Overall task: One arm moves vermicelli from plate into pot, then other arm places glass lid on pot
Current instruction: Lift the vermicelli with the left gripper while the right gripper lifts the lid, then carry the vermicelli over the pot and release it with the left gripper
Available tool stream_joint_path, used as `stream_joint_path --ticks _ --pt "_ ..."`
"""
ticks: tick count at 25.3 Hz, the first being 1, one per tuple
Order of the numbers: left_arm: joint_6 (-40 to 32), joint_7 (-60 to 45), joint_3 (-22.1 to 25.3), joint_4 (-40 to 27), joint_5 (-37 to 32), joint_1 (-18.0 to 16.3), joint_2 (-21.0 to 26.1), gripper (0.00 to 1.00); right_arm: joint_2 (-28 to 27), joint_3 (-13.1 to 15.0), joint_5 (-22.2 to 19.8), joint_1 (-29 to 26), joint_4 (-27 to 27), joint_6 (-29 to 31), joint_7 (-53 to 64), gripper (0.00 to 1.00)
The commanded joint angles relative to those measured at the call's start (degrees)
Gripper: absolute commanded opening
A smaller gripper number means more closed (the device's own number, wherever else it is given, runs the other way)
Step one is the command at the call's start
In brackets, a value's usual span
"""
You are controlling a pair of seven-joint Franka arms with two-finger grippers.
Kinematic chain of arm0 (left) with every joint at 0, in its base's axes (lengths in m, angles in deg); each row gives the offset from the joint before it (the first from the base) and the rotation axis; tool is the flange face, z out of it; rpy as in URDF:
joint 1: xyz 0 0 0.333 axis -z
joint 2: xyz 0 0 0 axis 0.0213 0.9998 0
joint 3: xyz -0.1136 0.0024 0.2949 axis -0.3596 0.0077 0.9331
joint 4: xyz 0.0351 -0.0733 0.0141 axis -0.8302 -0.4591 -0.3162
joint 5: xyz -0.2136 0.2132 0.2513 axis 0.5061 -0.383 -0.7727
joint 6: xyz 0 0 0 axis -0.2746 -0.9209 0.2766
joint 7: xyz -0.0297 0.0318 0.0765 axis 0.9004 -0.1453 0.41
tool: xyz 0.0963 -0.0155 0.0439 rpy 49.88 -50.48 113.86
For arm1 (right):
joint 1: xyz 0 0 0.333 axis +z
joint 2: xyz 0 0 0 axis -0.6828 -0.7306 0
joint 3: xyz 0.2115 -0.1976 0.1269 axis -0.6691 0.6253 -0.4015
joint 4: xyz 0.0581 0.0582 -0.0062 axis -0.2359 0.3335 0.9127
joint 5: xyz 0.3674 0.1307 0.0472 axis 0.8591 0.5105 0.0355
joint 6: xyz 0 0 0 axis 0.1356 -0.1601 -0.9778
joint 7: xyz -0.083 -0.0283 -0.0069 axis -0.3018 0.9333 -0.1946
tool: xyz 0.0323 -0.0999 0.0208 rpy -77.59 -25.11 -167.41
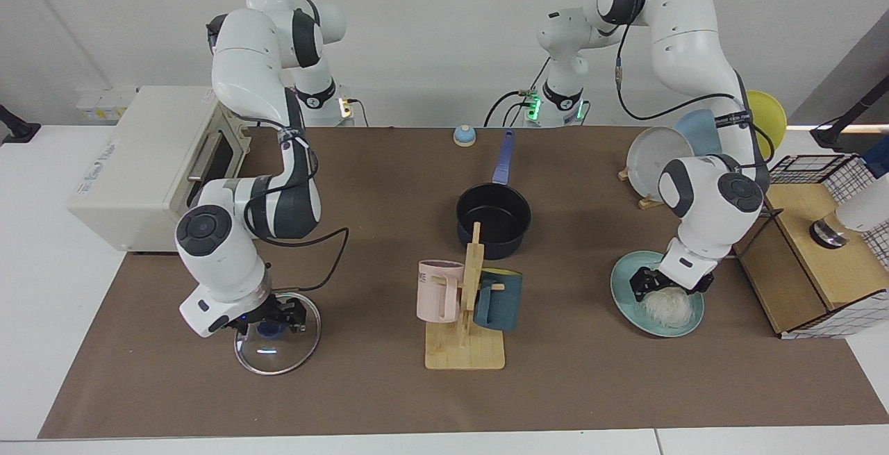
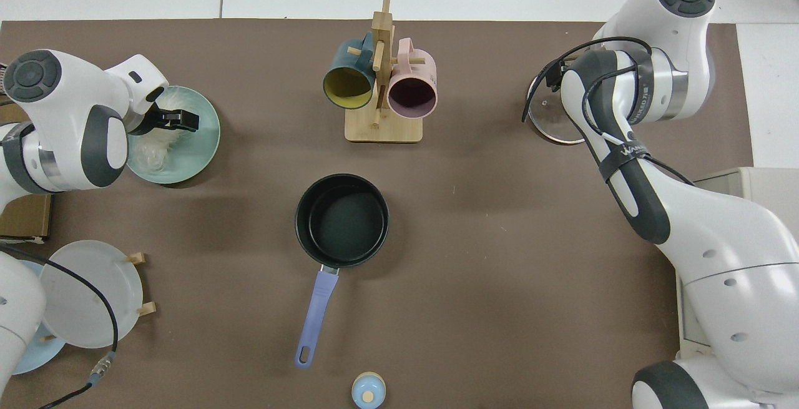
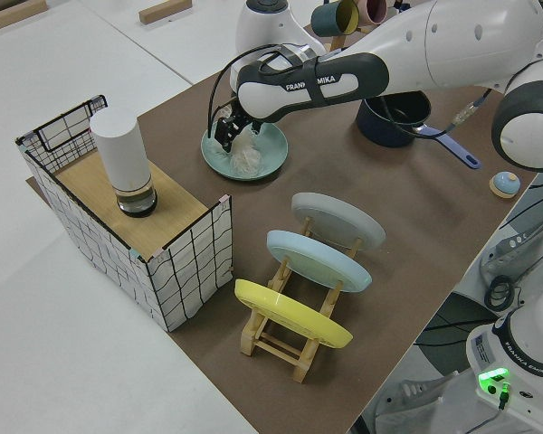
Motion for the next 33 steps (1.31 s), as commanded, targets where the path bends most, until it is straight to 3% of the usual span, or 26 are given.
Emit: stream_joint_path --ticks 1,3,4,11,22,27,33 --pt "3.6 1.2 0.3 -3.4 -0.9 -0.3 -0.8 0.8 1.3 0.2 1.5 -0.7 4.0 3.7 3.7 1.0" --pt "3.8 2.6 0.3 -3.4 -0.8 -0.4 -0.3 0.22 1.6 0.2 1.5 -0.8 5.1 4.0 3.7 1.0" --pt "3.8 2.2 0.3 -3.4 -0.7 -0.4 -0.3 0.0 1.7 0.2 1.5 -0.7 5.4 4.0 3.7 1.0" --pt "2.3 2.2 0.2 -2.7 -0.6 -0.2 -1.0 0.0 2.3 0.2 1.6 -0.6 7.3 4.0 3.4 0.99" --pt "-11.1 -2.1 -2.8 -1.2 -0.2 0.7 -8.7 0.0 3.2 0.2 1.5 0.6 7.3 3.5 2.5 0.99" --pt "-18.8 -10.7 -8.1 -1.7 -0.4 1.6 -14.2 0.0 3.2 0.2 1.5 0.4 7.8 4.0 2.8 0.99" --pt "-22.7 -23.8 -11.5 -2.7 -0.6 6.3 -17.1 0.0 3.4 0.2 1.5 0.2 8.4 4.0 2.9 0.99"
